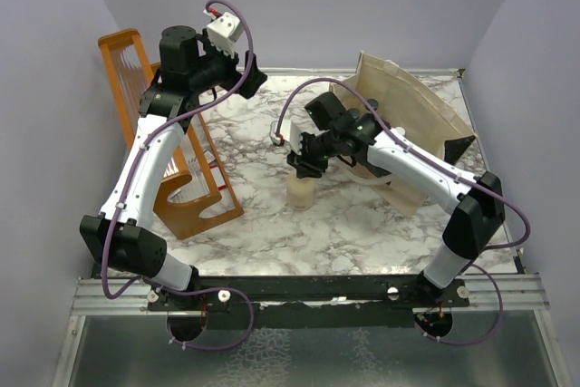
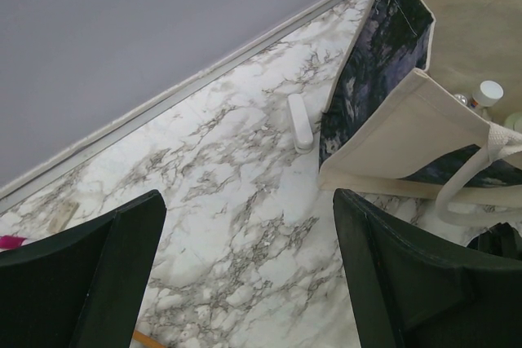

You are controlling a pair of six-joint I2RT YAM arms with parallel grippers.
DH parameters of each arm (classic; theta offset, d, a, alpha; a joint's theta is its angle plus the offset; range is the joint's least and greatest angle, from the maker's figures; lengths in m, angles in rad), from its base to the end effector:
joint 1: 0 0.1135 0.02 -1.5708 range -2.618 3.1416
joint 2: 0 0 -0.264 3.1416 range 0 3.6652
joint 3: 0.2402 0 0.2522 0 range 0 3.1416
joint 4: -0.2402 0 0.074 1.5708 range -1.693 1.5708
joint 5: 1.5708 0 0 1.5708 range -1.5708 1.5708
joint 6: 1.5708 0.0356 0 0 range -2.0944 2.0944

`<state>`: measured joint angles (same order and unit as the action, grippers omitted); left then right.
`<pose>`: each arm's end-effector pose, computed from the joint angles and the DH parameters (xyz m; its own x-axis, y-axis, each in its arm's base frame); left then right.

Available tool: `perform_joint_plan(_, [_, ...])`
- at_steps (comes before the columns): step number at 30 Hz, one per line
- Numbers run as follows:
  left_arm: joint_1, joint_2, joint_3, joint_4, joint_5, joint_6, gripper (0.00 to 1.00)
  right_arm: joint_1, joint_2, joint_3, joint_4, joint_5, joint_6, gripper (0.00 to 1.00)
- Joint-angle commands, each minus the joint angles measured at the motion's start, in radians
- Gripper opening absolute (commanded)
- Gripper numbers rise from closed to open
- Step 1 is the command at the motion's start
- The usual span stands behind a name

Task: Place the personal care products into the canvas bag
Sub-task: Pick up the care product from the center of the board.

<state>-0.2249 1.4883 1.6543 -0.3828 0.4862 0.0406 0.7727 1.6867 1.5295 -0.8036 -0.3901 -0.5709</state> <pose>0.3208 -0.0905 0.4536 -0.1835 0.0788 -0.9799 0.6500 0.7575 -0.0608 0.2506 0.2632 0.3090 -0.0606 -0.7571 -0.6505 -0.9916 0.1201 -0.0473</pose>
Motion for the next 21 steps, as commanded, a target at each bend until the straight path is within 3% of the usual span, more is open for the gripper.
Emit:
perform_joint_plan(1, [-0.005, -0.031, 0.000, 0.005, 0.015, 0.020, 0.86, 0.007, -0.102, 0.085, 0.041, -0.022, -0.015, 0.01])
perform_joint_plan(21, [-0.007, 0.001, 0.018, -0.002, -0.006, 0.054, 0.86, 0.006, -0.145, 0.335, -0.148, 0.019, -0.058, 0.01])
